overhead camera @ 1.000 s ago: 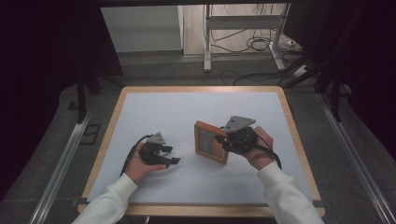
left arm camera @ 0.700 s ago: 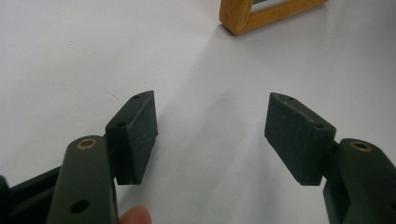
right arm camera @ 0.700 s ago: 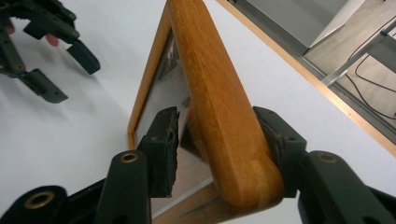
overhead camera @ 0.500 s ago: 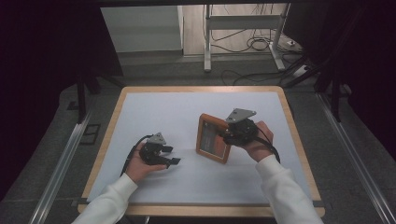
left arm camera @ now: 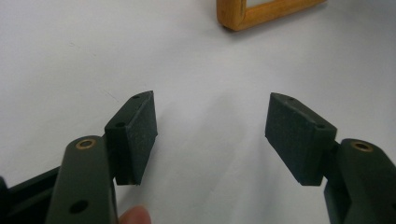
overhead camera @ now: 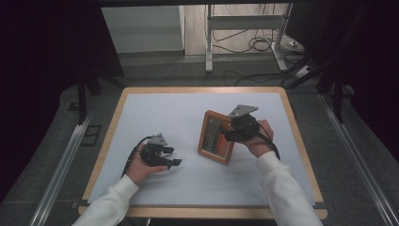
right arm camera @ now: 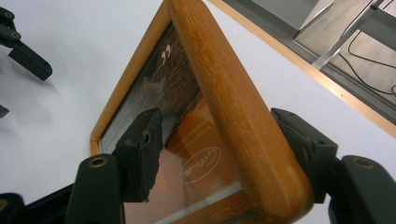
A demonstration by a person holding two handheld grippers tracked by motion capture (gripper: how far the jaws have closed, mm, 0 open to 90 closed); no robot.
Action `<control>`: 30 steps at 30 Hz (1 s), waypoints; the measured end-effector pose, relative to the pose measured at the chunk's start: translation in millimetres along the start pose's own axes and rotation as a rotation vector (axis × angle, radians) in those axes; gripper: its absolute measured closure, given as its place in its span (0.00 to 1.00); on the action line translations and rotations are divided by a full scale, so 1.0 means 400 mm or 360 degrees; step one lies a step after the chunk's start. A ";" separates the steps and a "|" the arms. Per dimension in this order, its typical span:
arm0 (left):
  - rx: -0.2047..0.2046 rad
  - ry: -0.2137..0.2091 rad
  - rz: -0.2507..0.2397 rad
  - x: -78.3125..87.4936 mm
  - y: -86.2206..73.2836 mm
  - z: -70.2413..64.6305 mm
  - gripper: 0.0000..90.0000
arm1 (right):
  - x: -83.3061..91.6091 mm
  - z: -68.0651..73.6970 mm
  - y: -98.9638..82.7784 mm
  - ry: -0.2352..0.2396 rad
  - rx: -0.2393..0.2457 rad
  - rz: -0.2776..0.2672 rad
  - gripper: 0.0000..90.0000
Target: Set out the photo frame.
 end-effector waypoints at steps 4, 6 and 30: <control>-0.0002 0.0006 -0.0004 0.002 0.001 0.000 0.37 | 0.003 0.003 -0.001 -0.0058 -0.0014 -0.0025 0.32; -0.0010 0.0007 0.0004 0.004 0.000 0.001 0.37 | 0.010 -0.001 -0.002 -0.0065 -0.0054 -0.0058 0.27; 0.0010 0.0018 -0.0001 0.002 0.002 -0.002 0.36 | 0.145 0.056 -0.224 -0.0040 -0.0442 -0.0174 0.54</control>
Point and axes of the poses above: each handheld gripper's, and its own axes: x roughly backward along the jaws, y roughly out of its top, z roughly to its left, the point moved 2 cm from there along -x, roughly forward along the jaws, and after that the axes turned 6 degrees about -x, right-handed, at the moved point
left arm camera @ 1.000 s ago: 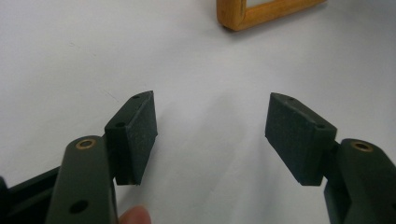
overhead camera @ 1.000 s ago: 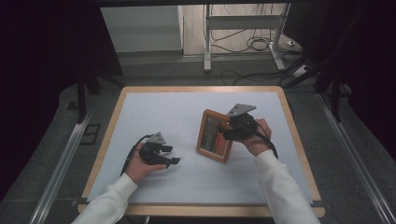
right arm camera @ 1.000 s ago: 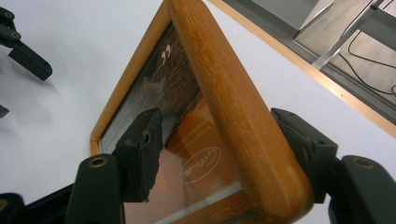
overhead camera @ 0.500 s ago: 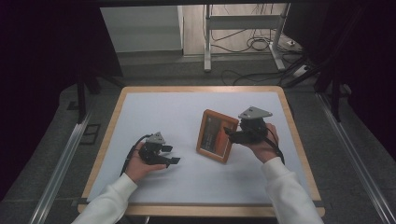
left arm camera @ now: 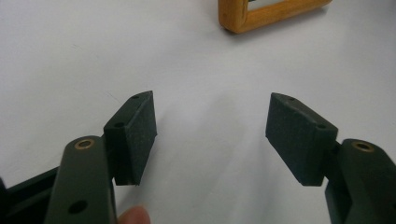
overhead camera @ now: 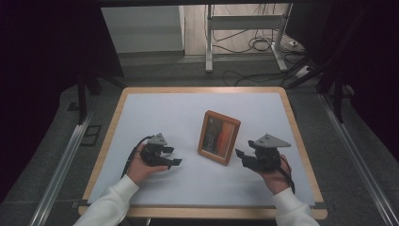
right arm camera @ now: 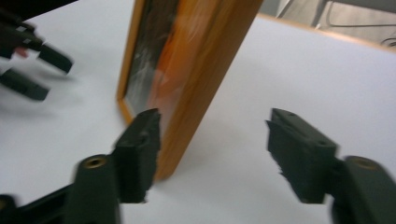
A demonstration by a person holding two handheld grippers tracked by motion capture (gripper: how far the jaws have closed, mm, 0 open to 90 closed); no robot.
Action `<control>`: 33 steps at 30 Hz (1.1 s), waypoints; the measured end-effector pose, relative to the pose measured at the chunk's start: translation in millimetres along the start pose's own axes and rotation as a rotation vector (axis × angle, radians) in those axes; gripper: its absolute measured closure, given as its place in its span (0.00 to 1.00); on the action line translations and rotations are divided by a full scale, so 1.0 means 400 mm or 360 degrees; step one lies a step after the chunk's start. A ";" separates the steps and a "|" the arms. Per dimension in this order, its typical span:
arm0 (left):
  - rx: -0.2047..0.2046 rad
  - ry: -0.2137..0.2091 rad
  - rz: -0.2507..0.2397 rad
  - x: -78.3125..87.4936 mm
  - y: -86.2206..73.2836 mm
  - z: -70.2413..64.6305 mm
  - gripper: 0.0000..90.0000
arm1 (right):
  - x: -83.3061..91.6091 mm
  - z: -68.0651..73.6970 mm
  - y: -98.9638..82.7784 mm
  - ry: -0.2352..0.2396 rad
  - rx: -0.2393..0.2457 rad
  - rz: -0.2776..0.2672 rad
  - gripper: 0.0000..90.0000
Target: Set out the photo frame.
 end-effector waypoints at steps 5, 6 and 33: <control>-0.0004 0.0002 0.0005 -0.001 0.000 -0.001 0.36 | -0.018 0.021 -0.043 0.0162 0.0060 0.0100 0.91; -0.0008 0.0003 0.0008 -0.001 0.000 -0.001 0.36 | -0.024 0.025 -0.048 0.0172 0.0072 0.0117 0.94; -0.0017 0.0000 0.0007 0.002 0.000 0.000 0.36 | -0.142 0.050 -0.083 0.0158 0.0204 0.0314 1.00</control>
Point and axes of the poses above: each handheld gripper's, and its own axes: x roughly backward along the jaws, y roughly out of its top, z roughly to its left, the point moved 2 cm from there along -x, roughly forward along the jaws, and after that the axes turned 6 degrees about -x, right-handed, at the moved point
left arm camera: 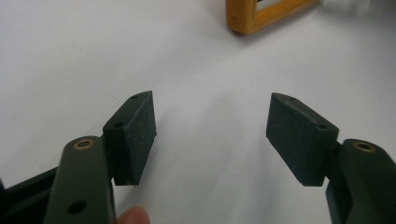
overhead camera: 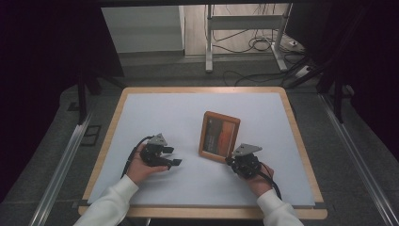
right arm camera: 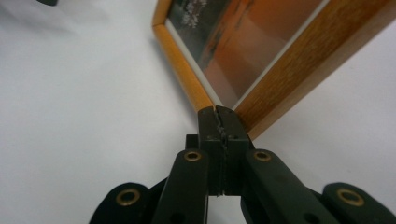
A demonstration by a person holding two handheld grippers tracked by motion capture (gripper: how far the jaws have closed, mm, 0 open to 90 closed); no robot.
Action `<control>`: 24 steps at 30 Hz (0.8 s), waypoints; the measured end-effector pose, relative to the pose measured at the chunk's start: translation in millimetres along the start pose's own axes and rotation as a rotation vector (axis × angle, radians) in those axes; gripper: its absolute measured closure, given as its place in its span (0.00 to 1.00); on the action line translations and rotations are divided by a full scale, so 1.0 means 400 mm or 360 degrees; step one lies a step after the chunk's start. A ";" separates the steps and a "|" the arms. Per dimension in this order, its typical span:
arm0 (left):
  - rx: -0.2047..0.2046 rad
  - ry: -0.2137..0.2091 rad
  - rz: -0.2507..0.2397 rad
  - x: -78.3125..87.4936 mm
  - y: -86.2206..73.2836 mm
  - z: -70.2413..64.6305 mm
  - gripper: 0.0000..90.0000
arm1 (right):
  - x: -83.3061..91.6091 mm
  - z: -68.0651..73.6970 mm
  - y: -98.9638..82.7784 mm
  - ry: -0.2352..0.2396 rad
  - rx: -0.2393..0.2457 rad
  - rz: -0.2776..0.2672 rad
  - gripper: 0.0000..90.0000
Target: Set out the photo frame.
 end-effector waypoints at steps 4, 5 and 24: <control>0.0008 0.0000 -0.0007 0.000 0.000 -0.001 0.36 | 0.003 -0.015 -0.003 -0.0017 -0.0023 -0.0009 1.00; 0.0010 0.0000 -0.0007 0.000 0.000 -0.001 0.36 | 0.004 -0.018 -0.003 -0.0023 -0.0029 -0.0007 1.00; 0.0008 0.0007 -0.0008 0.006 -0.004 -0.001 0.36 | 0.002 -0.039 -0.008 -0.0063 -0.0040 -0.0012 1.00</control>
Point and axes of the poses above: each handheld gripper's, and its own axes: x roughly backward along the jaws, y roughly out of its top, z roughly to its left, the point moved 2 cm from there along -x, roughly forward along the jaws, and after that the axes turned 6 degrees about -x, right-handed, at the moved point
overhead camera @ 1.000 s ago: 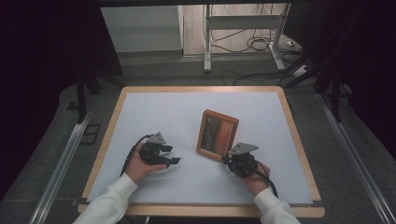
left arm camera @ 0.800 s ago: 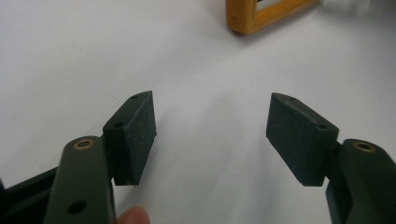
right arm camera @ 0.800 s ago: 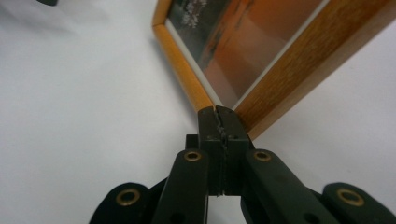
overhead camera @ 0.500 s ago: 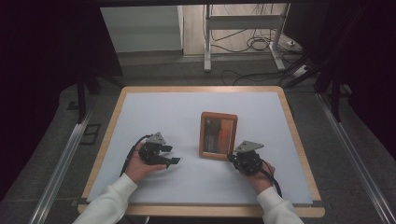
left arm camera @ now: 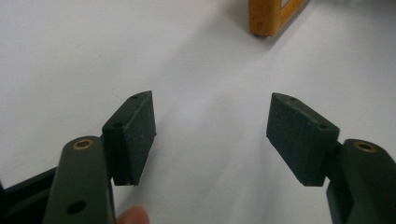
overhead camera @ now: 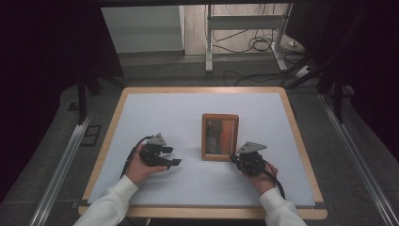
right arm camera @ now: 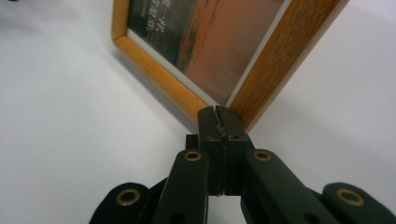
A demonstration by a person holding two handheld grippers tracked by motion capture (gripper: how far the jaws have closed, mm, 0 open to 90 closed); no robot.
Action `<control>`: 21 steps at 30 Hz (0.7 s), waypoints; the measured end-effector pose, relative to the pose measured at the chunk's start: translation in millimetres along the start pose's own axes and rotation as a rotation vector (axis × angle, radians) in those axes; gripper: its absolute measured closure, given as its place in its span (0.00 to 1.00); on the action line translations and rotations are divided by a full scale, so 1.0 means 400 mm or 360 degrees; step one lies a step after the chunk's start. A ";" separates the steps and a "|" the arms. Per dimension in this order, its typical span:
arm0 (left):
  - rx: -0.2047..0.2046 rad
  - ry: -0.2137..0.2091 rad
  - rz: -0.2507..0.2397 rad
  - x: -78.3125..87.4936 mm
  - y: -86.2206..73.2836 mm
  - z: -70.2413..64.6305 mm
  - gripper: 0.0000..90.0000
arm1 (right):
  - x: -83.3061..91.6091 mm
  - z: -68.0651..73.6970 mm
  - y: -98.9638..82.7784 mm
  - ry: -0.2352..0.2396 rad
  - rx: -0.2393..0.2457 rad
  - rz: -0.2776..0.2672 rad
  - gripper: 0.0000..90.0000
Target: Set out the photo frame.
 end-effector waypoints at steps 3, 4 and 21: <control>-0.0002 0.0009 0.0000 0.009 -0.007 -0.002 0.36 | -0.001 -0.006 0.000 0.0005 -0.0022 -0.0006 1.00; -0.0002 0.0012 -0.0002 0.011 -0.008 -0.003 0.36 | -0.001 -0.006 0.000 0.0009 -0.0029 -0.0008 1.00; 0.0004 0.0038 -0.0051 0.028 -0.011 -0.018 0.36 | 0.122 -0.059 -0.051 0.0036 -0.0178 -0.0155 0.93</control>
Point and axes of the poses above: each handheld gripper's, and its own axes: x roughly backward along the jaws, y roughly out of its top, z roughly to its left, the point moved 2 cm from there along -x, roughly forward along the jaws, and after that the axes turned 6 degrees about -x, right-handed, at the moved point
